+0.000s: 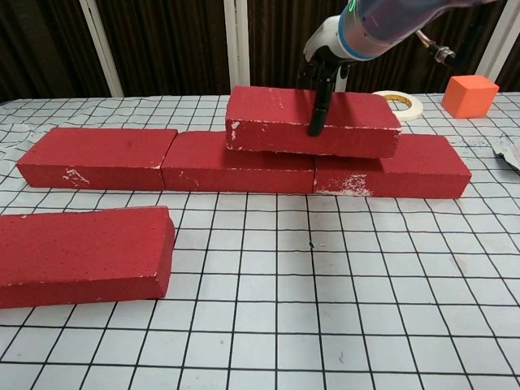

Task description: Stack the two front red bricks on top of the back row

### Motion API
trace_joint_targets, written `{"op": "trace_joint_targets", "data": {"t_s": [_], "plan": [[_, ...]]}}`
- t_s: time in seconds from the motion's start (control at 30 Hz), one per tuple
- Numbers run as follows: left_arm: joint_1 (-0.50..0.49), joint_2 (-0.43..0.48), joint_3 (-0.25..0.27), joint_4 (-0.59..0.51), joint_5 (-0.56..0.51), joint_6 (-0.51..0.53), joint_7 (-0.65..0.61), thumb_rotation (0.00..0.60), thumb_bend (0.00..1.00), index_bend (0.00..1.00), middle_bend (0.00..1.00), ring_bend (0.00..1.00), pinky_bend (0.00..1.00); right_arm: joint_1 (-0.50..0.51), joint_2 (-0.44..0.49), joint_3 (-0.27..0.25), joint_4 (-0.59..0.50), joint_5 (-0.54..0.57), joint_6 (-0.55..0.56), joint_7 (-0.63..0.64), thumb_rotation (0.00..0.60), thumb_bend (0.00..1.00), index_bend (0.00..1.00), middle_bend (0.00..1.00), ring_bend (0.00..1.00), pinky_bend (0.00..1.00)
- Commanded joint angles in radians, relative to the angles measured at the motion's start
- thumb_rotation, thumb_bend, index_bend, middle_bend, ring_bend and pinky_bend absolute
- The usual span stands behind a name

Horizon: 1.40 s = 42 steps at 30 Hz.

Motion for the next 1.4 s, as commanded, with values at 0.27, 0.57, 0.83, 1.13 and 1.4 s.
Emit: {"op": "trace_joint_targets", "data": {"t_s": [0.27,0.57,0.83,1.13,1.4], "plan": [[-0.001,0.001,0.003,0.001,-0.004,0.004,0.003,0.600,0.00,0.04,0.00,0.00,0.14,0.026,-0.048,-0.023,0.069,-0.005,-0.011,-0.004,0.600,0.19,0.27,0.26,0.07,0.00],[-0.001,-0.001,-0.001,0.004,-0.015,0.009,0.006,0.600,0.00,0.04,0.00,0.00,0.14,0.029,-0.059,-0.031,0.105,0.005,-0.027,-0.013,0.600,0.19,0.27,0.26,0.07,0.00],[-0.002,-0.005,0.000,0.004,-0.016,0.014,0.015,0.600,0.00,0.04,0.00,0.00,0.14,0.019,-0.070,-0.045,0.130,0.005,-0.050,-0.011,0.600,0.19,0.27,0.26,0.07,0.00],[-0.005,-0.011,0.001,0.006,-0.022,0.014,0.027,0.600,0.00,0.04,0.00,0.00,0.14,0.008,-0.054,-0.051,0.118,-0.001,-0.053,-0.004,0.600,0.19,0.27,0.26,0.07,0.00],[-0.008,-0.016,0.004,0.007,-0.022,0.015,0.038,0.600,0.00,0.04,0.00,0.00,0.14,-0.004,-0.044,-0.059,0.111,0.002,-0.065,0.006,0.600,0.18,0.27,0.26,0.07,0.00]]}}
